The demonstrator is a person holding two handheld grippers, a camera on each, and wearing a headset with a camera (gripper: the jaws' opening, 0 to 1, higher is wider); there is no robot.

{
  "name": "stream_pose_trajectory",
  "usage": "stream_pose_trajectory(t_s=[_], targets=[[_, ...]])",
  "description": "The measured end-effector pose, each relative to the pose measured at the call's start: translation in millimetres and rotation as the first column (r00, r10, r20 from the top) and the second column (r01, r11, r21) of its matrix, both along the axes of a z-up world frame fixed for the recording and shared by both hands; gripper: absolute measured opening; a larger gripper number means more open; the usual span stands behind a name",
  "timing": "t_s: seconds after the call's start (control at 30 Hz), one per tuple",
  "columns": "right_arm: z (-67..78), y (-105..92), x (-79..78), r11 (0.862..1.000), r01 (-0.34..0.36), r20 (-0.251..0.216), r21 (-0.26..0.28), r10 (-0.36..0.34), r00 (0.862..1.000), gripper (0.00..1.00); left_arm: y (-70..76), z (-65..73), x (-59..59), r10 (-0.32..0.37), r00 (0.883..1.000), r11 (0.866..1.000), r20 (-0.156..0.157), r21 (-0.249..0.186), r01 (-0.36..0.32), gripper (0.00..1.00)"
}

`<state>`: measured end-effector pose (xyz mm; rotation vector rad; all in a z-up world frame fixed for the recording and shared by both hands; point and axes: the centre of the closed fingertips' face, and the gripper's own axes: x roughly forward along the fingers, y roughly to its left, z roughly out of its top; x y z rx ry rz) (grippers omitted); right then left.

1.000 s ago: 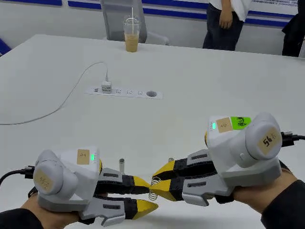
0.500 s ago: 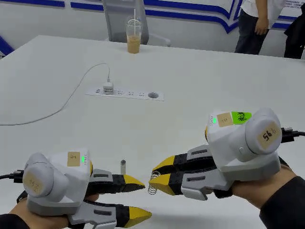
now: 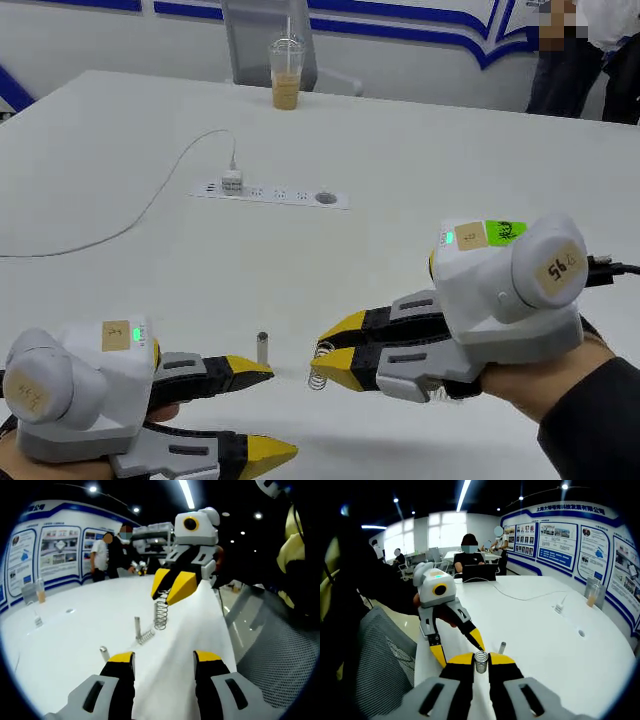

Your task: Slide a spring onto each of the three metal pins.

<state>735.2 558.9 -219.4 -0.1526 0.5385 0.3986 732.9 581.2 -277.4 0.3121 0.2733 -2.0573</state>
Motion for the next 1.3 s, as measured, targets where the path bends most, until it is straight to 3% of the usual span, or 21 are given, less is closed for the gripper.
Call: stream_pose_trajectory(t_s=[0.23, 0.9, 1.3], targets=[[3.7, -2.7, 9.1, 1.0, 0.006, 0.02, -0.008, -0.006, 1.0, 0.12, 2.1, 0.1, 10.8, 0.049, 0.999, 0.999, -0.01, -0.001, -0.049, 0.52], [5.9, -9.5, 49.8, 0.999, -0.012, 0.029, -0.032, 0.013, 1.0, 0.12, 3.5, -2.5, 21.4, 0.098, 0.995, 0.995, -0.016, 0.006, -0.098, 0.59], [-1.5, -13.2, 71.6, 0.999, -0.012, 0.025, -0.045, 0.013, 1.0, 0.12, 4.9, -2.6, 26.7, 0.111, 0.994, 0.994, -0.018, 0.005, -0.111, 0.61]])
